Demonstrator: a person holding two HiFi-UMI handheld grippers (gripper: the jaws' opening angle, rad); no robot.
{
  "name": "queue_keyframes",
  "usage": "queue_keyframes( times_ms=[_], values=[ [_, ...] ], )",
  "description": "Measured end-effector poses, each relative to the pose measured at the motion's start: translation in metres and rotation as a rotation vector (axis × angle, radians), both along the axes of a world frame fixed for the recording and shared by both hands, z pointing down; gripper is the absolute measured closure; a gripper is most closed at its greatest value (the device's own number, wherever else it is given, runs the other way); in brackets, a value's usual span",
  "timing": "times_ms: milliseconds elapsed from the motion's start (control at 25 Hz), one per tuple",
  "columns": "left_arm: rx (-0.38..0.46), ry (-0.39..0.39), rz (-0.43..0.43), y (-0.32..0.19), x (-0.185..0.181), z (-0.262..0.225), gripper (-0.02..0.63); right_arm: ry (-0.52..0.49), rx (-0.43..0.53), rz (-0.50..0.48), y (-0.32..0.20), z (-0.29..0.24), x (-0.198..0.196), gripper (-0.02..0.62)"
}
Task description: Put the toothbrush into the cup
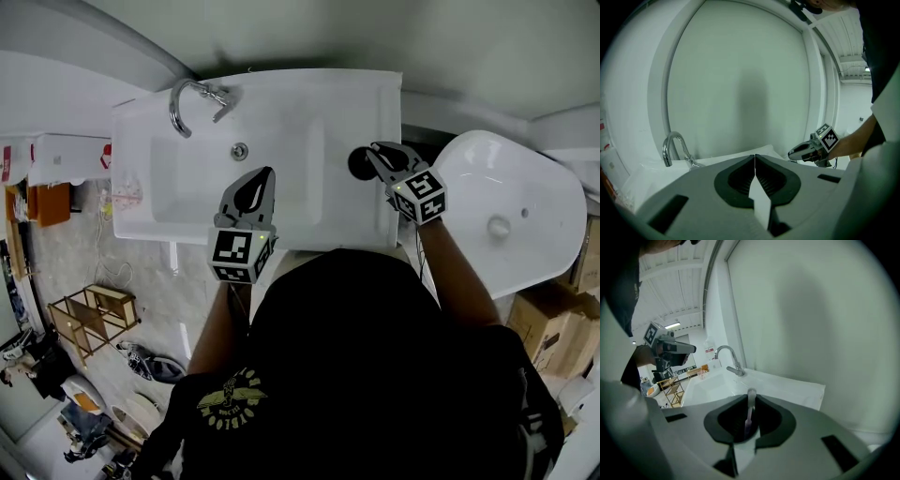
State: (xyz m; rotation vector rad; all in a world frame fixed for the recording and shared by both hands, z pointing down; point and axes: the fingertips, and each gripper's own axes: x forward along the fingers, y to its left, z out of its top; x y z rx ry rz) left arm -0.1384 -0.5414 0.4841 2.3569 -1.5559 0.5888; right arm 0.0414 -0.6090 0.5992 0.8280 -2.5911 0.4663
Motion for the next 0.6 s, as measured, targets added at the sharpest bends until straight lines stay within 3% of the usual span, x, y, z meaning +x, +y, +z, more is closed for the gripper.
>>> queue_keyframes(
  times_ms=[240, 400, 600],
  values=[
    [0.031, 0.005, 0.012, -0.009, 0.002, -0.011, 0.594, 0.054, -0.027, 0.000, 0.001, 0.011, 0.004, 0.547],
    [0.051, 0.008, 0.021, -0.013, 0.000, -0.019, 0.594, 0.068, -0.038, -0.006, 0.007, 0.009, 0.006, 0.503],
    [0.085, 0.018, 0.032, -0.021, -0.003, -0.031, 0.594, 0.070, 0.019, 0.039, 0.010, -0.016, 0.017, 0.502]
  ],
)
